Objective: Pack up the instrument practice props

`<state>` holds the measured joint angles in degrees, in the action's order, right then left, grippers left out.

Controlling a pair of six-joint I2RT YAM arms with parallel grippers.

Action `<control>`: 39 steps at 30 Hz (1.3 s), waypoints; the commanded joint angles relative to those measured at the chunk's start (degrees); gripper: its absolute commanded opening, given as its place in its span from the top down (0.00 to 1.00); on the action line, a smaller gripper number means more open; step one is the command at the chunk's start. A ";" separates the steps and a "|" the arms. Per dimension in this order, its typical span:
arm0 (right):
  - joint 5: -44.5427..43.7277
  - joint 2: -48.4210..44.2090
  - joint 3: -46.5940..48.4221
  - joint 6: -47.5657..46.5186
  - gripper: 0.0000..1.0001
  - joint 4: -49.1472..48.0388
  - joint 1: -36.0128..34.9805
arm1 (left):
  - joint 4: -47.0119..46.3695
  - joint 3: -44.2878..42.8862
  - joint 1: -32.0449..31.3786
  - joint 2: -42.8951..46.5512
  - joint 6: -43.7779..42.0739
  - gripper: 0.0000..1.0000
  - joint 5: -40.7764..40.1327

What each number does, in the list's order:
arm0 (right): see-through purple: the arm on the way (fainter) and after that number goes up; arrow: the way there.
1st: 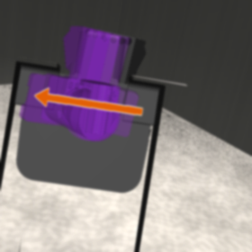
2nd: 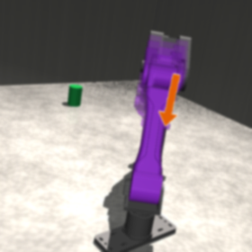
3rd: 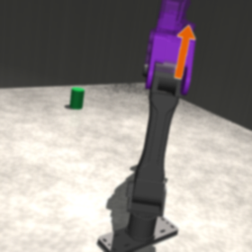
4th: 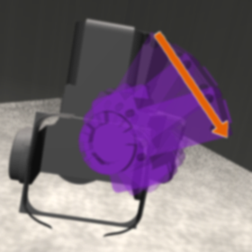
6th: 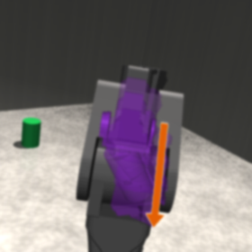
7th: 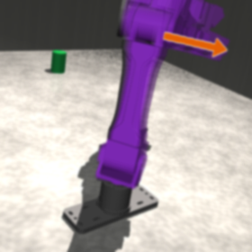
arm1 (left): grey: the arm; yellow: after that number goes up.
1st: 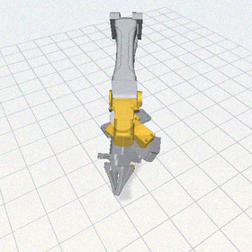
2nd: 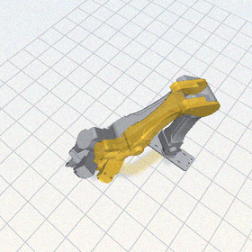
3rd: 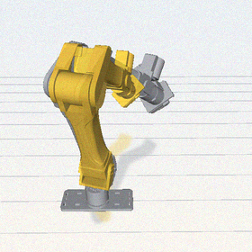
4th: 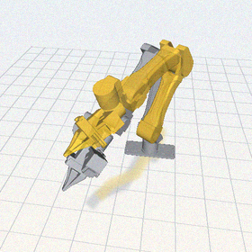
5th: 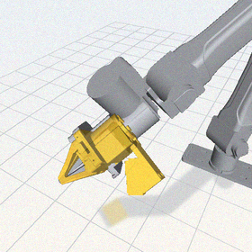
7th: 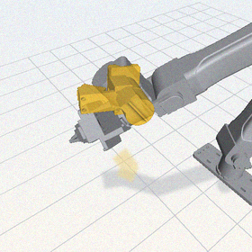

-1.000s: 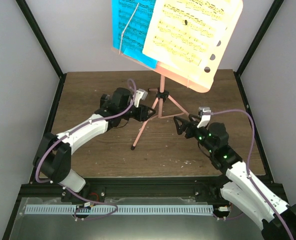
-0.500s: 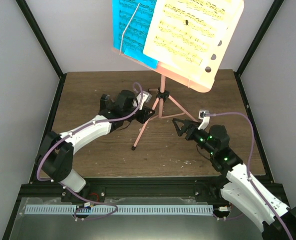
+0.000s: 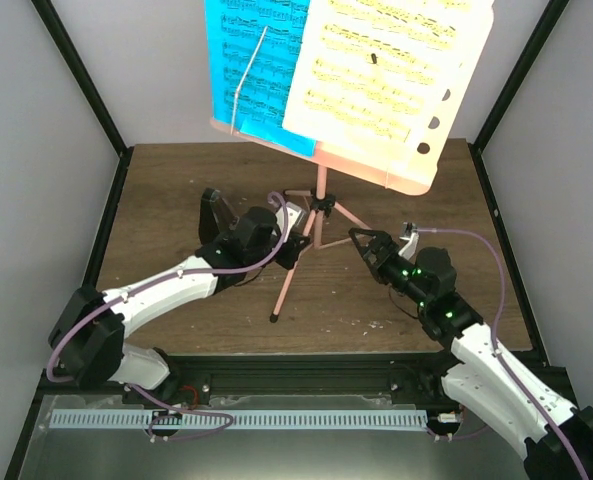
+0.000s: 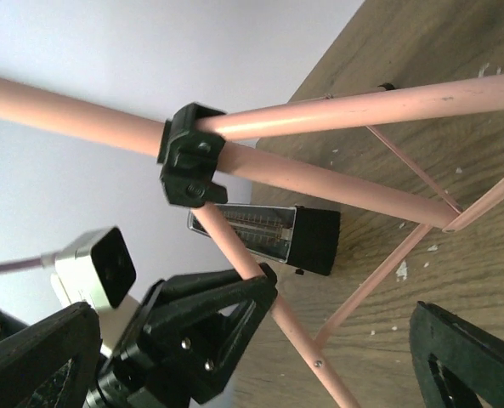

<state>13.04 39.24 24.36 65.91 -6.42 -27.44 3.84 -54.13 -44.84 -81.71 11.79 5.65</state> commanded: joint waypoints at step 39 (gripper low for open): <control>-1.03 26.16 11.27 26.51 0.50 -19.97 -2.26 | 18.58 -13.56 7.45 -5.11 -3.83 0.59 17.56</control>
<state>13.56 65.30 33.32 91.55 -25.10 -29.12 22.13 -66.43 -37.39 -85.45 11.05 24.01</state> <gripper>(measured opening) 0.516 0.432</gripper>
